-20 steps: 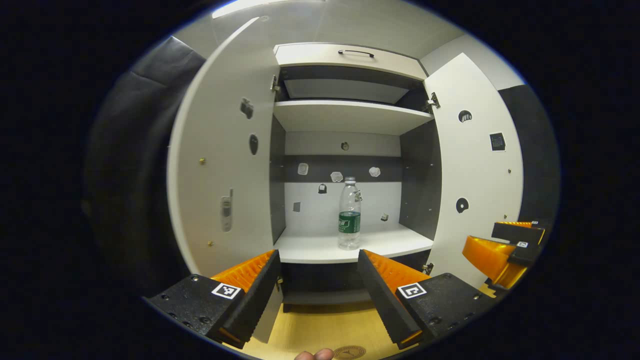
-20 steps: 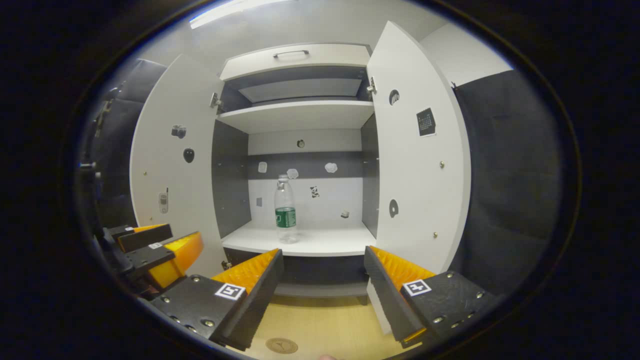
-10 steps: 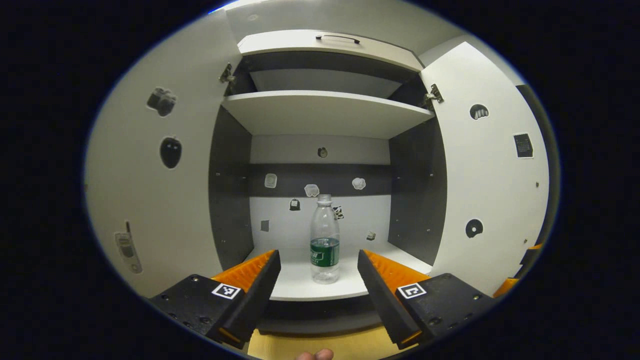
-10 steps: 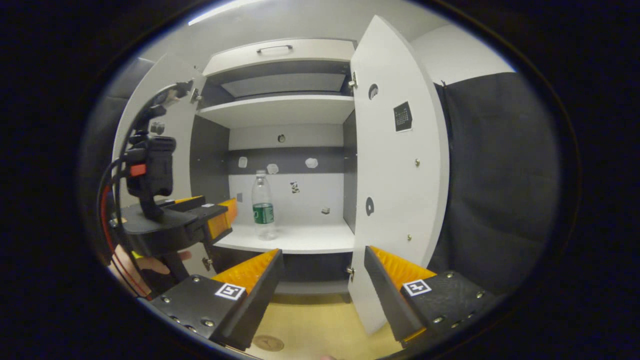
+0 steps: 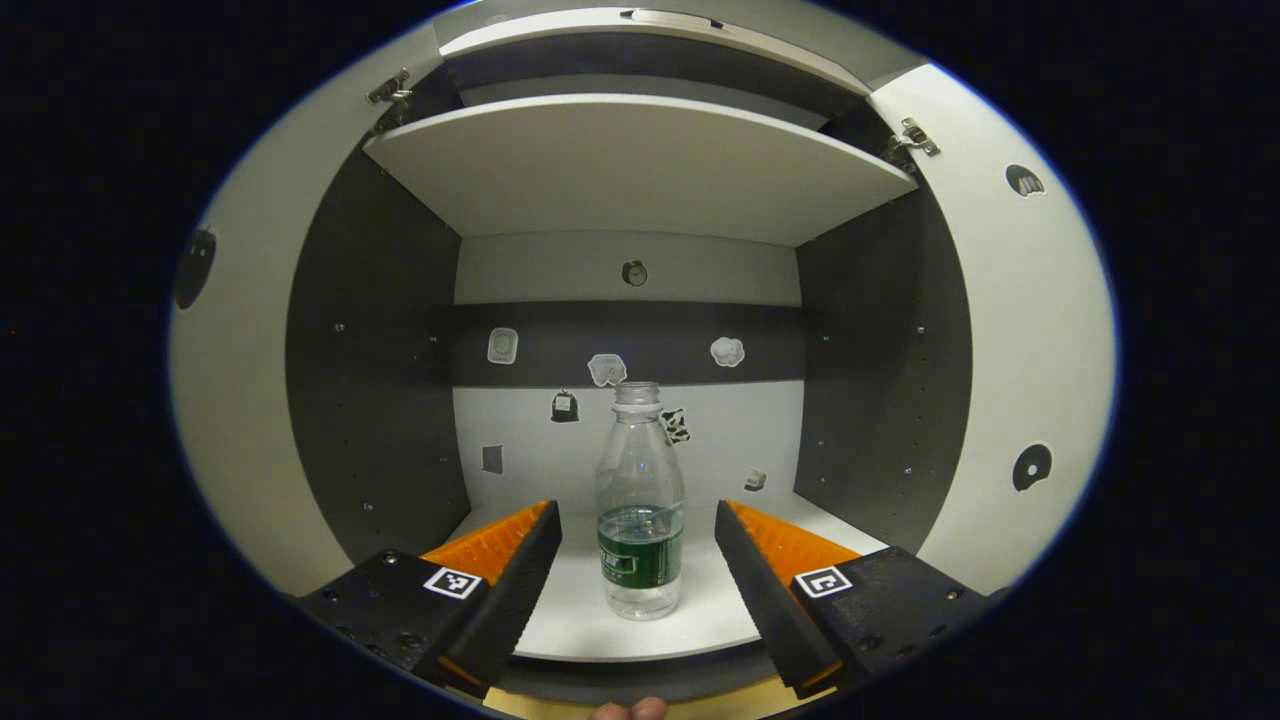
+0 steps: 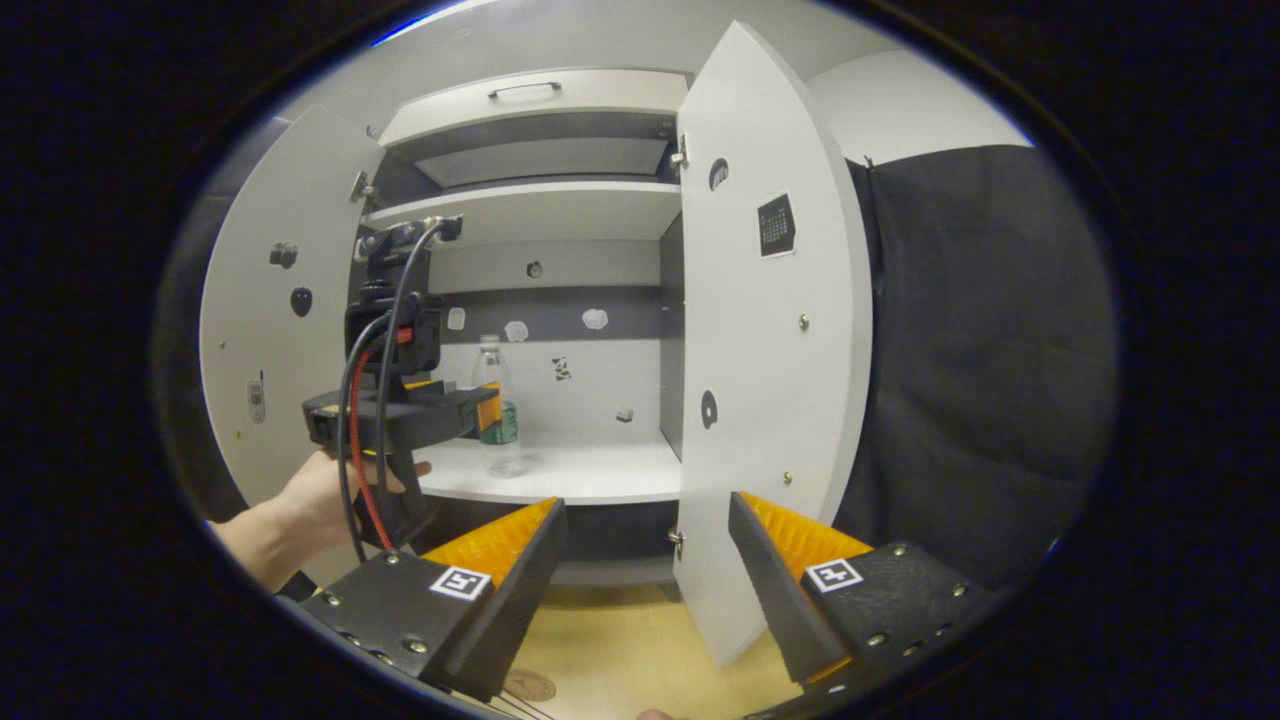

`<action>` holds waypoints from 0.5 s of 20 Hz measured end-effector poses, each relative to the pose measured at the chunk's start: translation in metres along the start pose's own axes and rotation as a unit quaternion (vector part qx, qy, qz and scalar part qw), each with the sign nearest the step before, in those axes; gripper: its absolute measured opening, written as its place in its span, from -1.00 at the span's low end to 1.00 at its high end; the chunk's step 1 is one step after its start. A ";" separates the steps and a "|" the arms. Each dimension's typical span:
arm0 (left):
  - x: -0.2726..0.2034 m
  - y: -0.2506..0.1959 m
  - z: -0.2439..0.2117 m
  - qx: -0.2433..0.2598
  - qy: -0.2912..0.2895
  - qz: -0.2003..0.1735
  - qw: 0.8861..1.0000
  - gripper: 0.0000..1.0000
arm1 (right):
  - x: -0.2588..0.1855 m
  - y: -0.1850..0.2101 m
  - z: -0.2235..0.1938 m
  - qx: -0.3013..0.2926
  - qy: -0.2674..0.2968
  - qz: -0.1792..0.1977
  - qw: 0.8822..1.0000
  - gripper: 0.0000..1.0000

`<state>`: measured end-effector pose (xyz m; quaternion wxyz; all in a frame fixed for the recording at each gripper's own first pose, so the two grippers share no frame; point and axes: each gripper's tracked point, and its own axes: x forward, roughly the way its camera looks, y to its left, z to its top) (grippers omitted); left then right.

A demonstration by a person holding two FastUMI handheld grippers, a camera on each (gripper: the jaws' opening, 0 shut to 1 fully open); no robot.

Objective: Grasp the bottle in the cabinet with the left hand and place it on the coaster, then close the right door with the right hand and the left door with the left hand.

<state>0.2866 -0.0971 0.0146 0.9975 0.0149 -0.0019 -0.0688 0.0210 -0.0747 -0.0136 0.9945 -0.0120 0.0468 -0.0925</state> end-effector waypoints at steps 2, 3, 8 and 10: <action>0.017 -0.002 -0.007 -0.001 0.009 -0.002 1.000 0.96 | 0.002 0.005 -0.001 -0.001 0.004 0.003 1.000 0.97; 0.026 -0.002 -0.008 -0.003 0.011 -0.002 1.000 0.96 | 0.003 0.007 -0.001 -0.002 0.004 0.004 1.000 0.97; 0.058 0.003 -0.020 -0.008 0.025 0.010 1.000 0.96 | 0.007 0.015 -0.006 -0.009 0.014 0.010 1.000 0.97; 0.064 0.004 -0.022 -0.003 0.027 0.008 1.000 0.96 | 0.008 0.014 -0.010 -0.011 0.018 0.008 1.000 0.97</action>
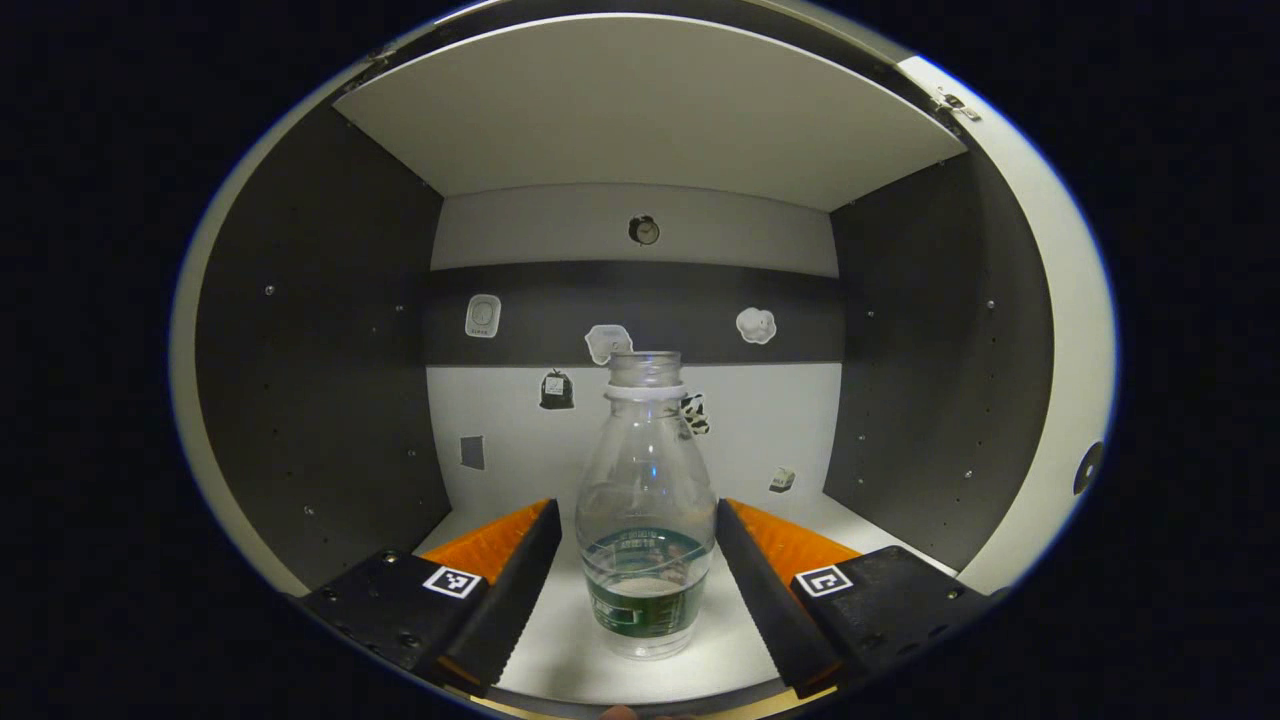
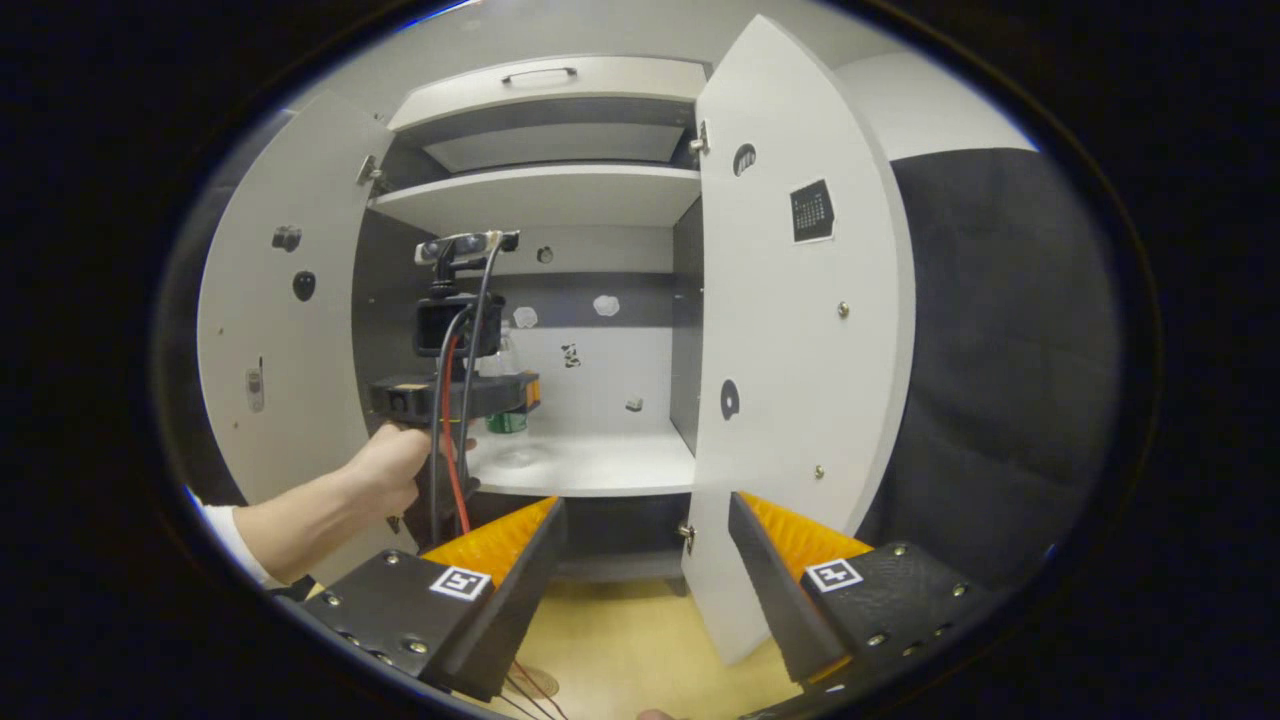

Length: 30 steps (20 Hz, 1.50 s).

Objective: Grasp the bottle in the cabinet with the left hand and place it on the coaster, then close the right door with the right hand and the left door with the left hand.

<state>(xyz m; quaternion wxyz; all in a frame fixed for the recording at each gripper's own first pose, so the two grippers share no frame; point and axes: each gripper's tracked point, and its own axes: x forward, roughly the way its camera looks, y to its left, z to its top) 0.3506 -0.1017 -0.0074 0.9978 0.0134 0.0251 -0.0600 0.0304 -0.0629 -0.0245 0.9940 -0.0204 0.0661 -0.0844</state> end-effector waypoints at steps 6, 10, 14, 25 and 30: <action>-0.028 -0.004 0.005 -0.021 -0.004 -0.005 1.000 0.62 | -0.004 -0.004 0.000 0.005 -0.003 0.005 1.000 0.97; -0.075 -0.007 0.013 -0.013 -0.028 -0.011 0.999 0.62 | -0.013 -0.013 -0.009 0.007 0.001 0.007 1.000 0.97; -0.123 -0.010 0.014 -0.004 -0.041 -0.013 0.999 0.61 | -0.027 -0.024 -0.021 0.016 0.008 0.011 1.000 0.97; -0.245 -0.019 -0.112 -0.003 0.006 0.008 1.000 0.62 | -0.059 -0.038 -0.059 0.012 0.039 0.027 0.999 0.97; -0.276 -0.028 -0.208 -0.012 0.062 0.014 0.998 0.62 | -0.071 -0.052 -0.081 0.002 0.064 0.020 0.998 0.98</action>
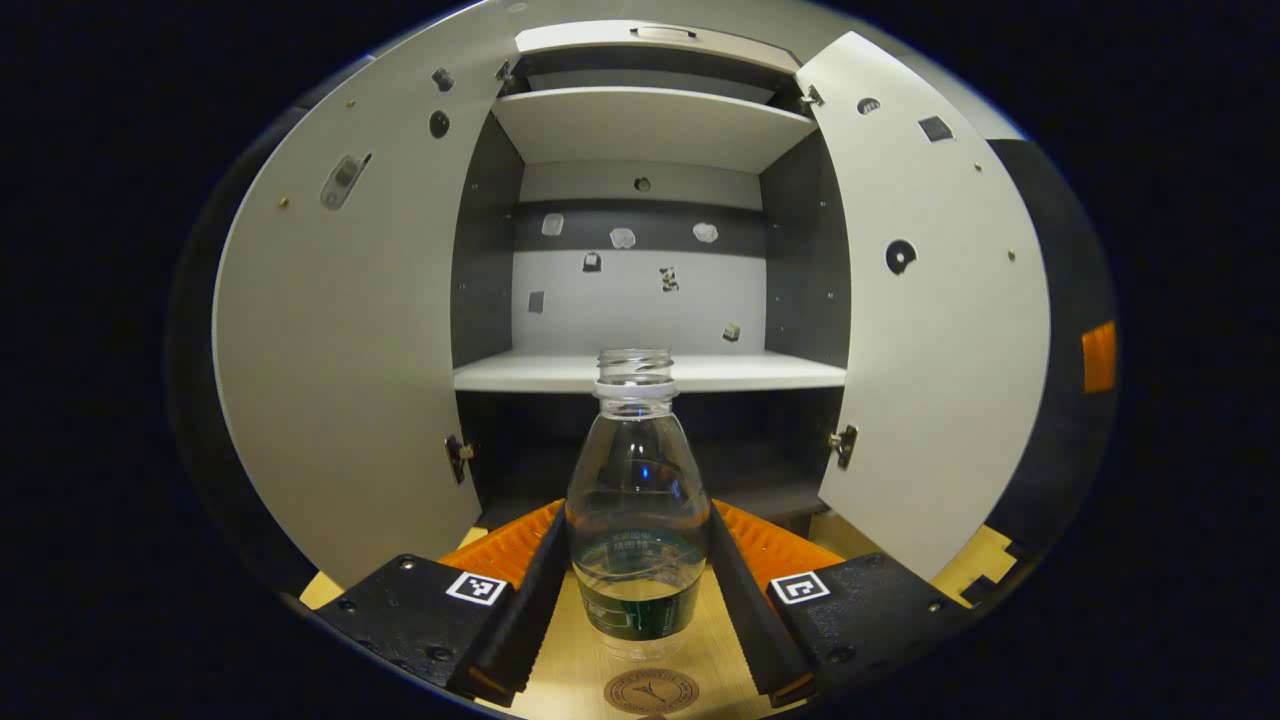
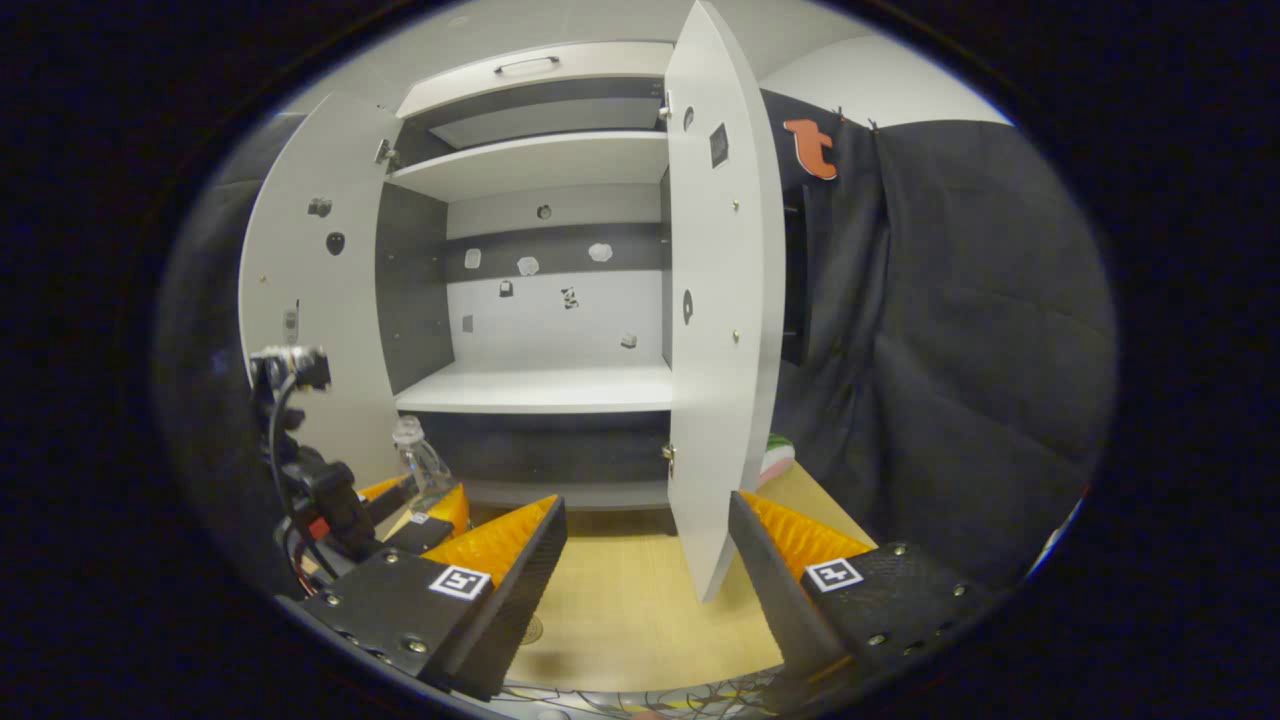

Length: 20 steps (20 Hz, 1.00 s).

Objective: Grasp the bottle in the cabinet with the left hand and place it on the coaster, then close the right door with the right hand and the left door with the left hand.

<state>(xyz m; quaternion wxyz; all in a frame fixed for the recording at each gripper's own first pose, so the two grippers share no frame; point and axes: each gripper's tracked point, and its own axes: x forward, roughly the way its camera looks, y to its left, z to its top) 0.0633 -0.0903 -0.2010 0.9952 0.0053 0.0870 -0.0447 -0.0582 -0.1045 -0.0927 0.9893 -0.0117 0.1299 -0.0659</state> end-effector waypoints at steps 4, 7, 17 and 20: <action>-0.005 -0.006 -0.051 0.011 0.006 0.005 1.000 0.62 | -0.007 -0.013 -0.022 0.000 0.026 -0.006 1.000 0.98; -0.007 -0.011 -0.082 0.026 0.023 0.005 0.999 0.63 | -0.007 -0.019 -0.039 -0.005 0.047 -0.009 0.999 0.98; -0.004 -0.011 -0.133 0.030 0.032 0.015 0.999 0.63 | -0.005 -0.021 -0.065 -0.009 0.078 -0.005 0.997 0.98; -0.007 -0.011 -0.132 0.031 0.027 0.017 0.999 0.63 | -0.007 -0.027 -0.066 -0.012 0.081 -0.007 0.997 0.89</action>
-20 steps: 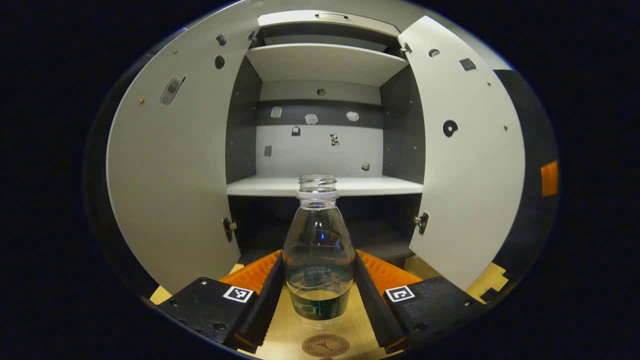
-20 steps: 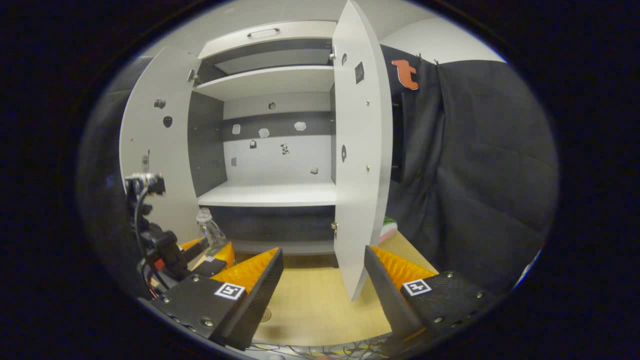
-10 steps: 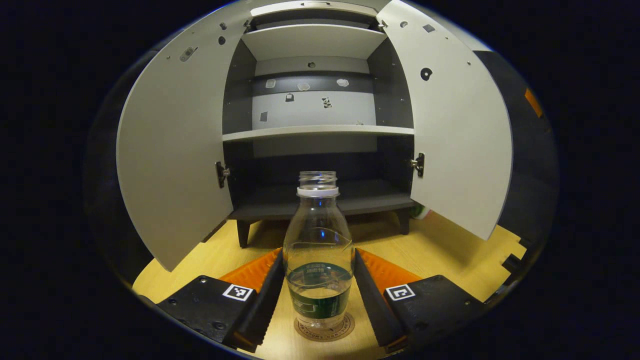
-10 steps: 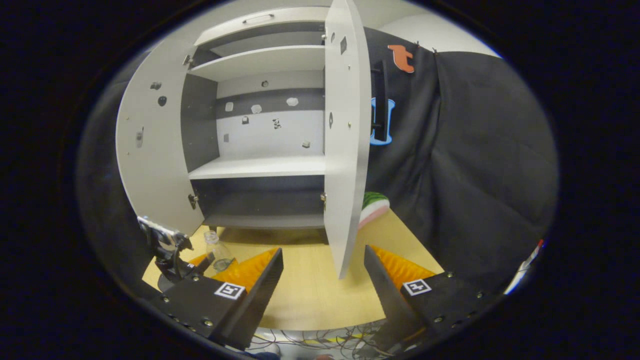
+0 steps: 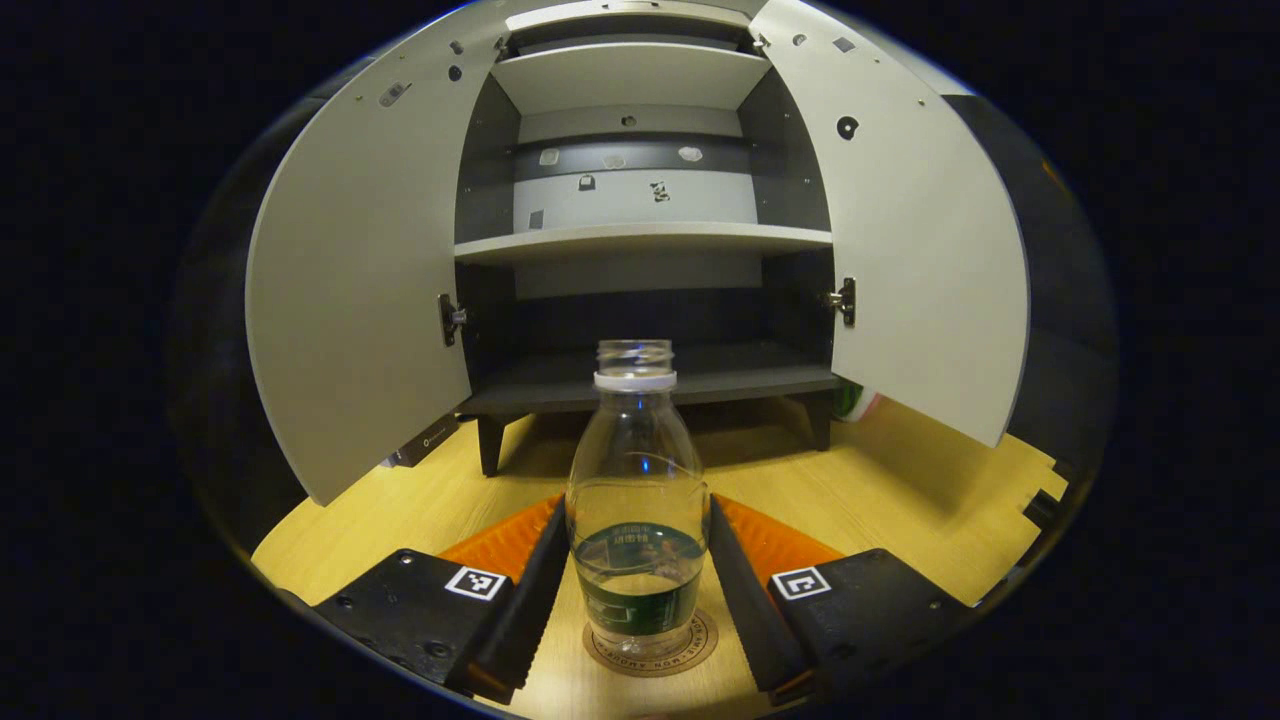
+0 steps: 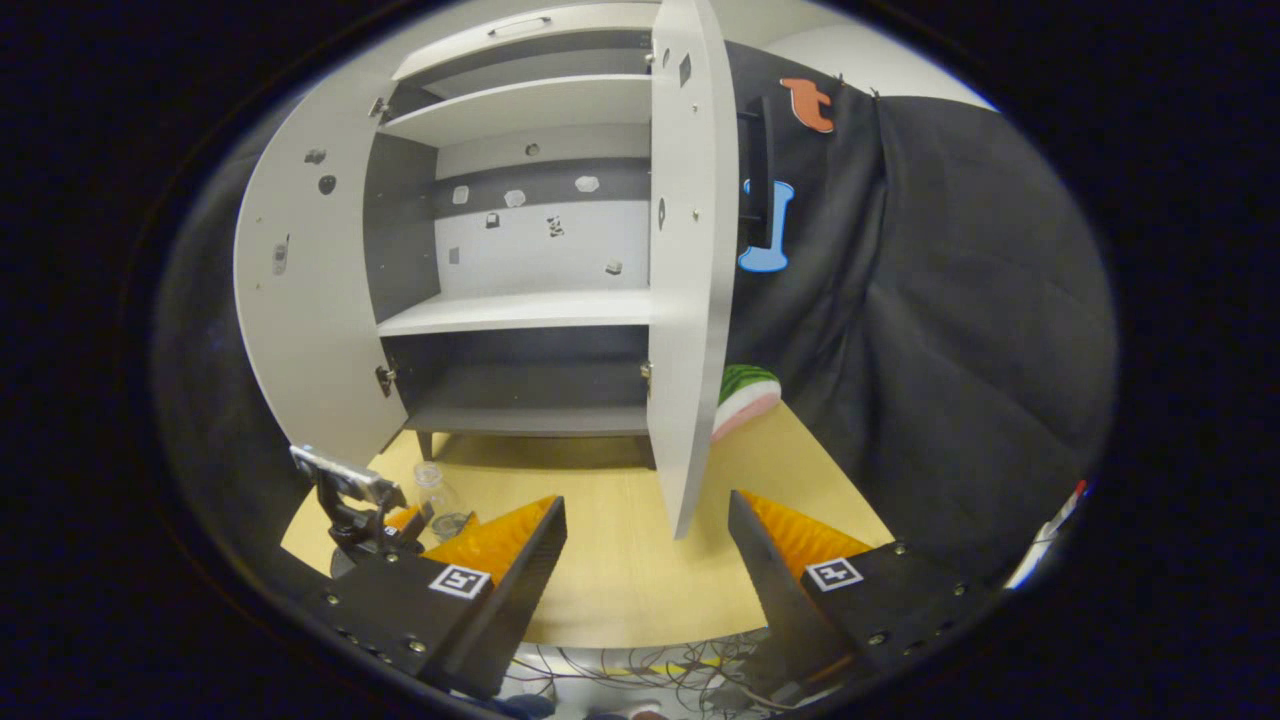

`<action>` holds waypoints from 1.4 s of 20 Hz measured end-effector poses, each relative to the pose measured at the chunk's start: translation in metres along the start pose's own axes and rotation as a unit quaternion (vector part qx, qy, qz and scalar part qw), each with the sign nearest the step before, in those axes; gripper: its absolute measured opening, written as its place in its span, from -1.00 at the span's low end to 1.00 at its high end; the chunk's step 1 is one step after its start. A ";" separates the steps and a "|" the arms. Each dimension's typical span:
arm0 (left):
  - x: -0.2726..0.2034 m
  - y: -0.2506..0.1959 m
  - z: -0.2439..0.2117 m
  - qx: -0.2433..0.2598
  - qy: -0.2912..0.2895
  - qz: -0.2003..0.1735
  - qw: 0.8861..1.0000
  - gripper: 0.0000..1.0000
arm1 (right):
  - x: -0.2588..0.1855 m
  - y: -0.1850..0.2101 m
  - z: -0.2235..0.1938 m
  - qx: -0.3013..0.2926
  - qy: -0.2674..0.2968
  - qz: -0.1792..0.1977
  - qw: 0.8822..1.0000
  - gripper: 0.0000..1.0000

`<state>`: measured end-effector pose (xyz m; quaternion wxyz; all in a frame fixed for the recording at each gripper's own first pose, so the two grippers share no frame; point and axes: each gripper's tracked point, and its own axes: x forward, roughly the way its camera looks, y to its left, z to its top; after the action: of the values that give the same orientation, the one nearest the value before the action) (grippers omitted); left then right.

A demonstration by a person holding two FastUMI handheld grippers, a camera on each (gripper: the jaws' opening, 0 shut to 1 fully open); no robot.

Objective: Grasp the bottle in the cabinet with the left hand and place it on the coaster, then close the right door with the right hand and the left door with the left hand.

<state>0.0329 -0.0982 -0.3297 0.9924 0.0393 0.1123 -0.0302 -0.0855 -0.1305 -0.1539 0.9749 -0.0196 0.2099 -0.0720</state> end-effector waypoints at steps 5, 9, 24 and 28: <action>-0.014 -0.006 0.002 -0.006 -0.004 -0.009 1.000 0.68 | 0.000 -0.003 0.001 0.005 -0.004 0.002 1.000 0.98; -0.017 -0.001 0.011 -0.003 -0.011 -0.002 1.000 0.76 | -0.002 0.000 -0.001 0.004 -0.004 0.009 1.000 0.98; -0.063 0.014 0.123 0.007 -0.084 0.004 0.996 0.85 | -0.011 -0.010 0.060 0.037 -0.075 0.035 0.996 0.98; -0.082 0.024 0.171 -0.009 -0.095 0.011 0.995 0.84 | -0.012 -0.046 0.112 0.031 -0.123 0.023 0.992 0.89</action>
<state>-0.0079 -0.0851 -0.1435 0.9992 0.0289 0.0175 -0.0217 -0.0565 -0.1729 -0.0439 0.9948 0.0063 0.0863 -0.0533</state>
